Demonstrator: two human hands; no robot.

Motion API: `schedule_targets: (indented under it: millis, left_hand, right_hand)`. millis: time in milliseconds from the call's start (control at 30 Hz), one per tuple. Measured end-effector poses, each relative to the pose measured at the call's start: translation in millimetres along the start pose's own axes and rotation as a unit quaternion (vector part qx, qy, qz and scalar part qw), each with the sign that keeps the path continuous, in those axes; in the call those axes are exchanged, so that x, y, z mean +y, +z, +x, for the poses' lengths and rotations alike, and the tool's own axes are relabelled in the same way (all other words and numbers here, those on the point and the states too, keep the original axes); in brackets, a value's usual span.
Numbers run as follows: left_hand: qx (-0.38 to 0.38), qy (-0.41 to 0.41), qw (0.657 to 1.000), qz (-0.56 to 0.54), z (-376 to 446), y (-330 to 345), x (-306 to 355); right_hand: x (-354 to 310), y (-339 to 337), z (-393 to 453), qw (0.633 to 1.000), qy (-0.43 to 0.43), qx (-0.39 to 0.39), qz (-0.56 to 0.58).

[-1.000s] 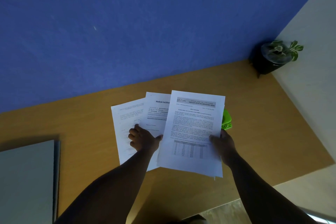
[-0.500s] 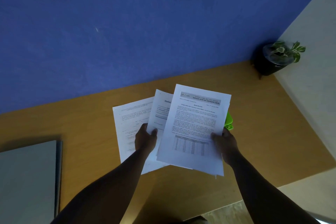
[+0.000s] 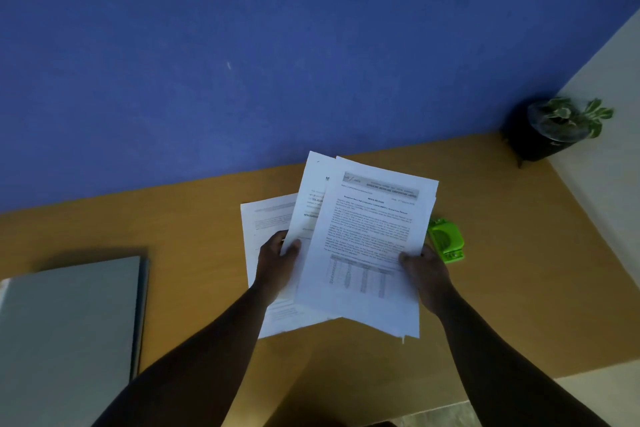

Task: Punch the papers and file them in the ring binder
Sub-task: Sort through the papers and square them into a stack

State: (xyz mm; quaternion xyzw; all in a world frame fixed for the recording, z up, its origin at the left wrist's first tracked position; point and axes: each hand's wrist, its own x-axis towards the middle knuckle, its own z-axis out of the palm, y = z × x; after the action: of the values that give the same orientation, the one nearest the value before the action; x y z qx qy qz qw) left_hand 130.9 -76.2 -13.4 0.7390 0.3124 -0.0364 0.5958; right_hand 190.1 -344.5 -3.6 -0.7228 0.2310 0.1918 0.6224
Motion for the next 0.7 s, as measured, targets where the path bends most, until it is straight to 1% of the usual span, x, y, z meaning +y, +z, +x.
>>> schedule_targets:
  millis: [133,300,467,533,600,633,700]
  left_hand:
    - [-0.025,0.003,0.999,-0.036,-5,-13,-4]
    - [-0.058,-0.010,0.996,-0.073,-16,-21,3]
    - [-0.082,-0.028,0.991,-0.097,-21,-29,5]
    - [-0.097,-0.035,0.990,-0.100,-21,-31,4]
    - [-0.097,-0.045,0.988,-0.107,-22,-32,5]
    - [-0.100,-0.045,0.987,-0.120,-23,-32,5]
    - [-0.134,-0.027,0.977,-0.165,-24,-32,5]
  right_hand:
    - [3,10,3,0.999,0.020,-0.023,0.020]
    - [3,20,6,0.998,0.022,-0.059,0.023]
    - [-7,29,0,0.998,0.017,-0.057,0.016]
    - [-8,30,0,0.998,0.016,-0.061,0.019]
    - [-7,32,-1,0.997,0.013,-0.073,0.019]
    - [-6,33,-1,0.997,0.011,-0.079,0.018]
    - [-8,37,-5,0.997,0.007,-0.082,0.007]
